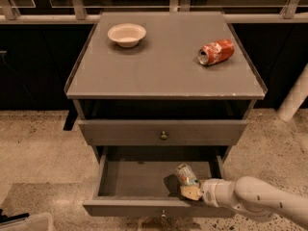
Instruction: Place 7up can into middle drawer
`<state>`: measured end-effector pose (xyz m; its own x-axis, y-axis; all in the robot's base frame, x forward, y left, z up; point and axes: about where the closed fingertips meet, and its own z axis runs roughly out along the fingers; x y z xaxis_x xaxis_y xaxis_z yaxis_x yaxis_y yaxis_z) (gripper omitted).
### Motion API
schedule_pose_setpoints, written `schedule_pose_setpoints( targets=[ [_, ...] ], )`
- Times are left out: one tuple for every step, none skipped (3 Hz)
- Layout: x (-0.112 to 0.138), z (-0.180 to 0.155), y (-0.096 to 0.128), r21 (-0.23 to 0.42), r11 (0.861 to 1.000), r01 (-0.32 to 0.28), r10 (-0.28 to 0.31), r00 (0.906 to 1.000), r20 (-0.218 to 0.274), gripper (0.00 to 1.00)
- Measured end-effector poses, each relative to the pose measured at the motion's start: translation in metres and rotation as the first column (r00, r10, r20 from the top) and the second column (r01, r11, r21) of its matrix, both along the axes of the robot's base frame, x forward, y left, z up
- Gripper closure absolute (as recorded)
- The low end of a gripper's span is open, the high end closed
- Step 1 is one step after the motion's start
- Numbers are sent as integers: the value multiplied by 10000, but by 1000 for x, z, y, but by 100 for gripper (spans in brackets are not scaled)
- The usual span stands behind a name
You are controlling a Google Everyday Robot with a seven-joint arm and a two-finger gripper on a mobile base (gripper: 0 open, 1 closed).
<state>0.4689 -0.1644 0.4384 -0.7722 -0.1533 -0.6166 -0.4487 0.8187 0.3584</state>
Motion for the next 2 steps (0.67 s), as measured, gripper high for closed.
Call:
schedule_pose_setpoints(
  targets=[
    [10,-21,-9,0,9997,231,-231,9993,-287,100],
    [17,-38,-15,-14,9992,406,-406,9975,-578,100]
  ],
)
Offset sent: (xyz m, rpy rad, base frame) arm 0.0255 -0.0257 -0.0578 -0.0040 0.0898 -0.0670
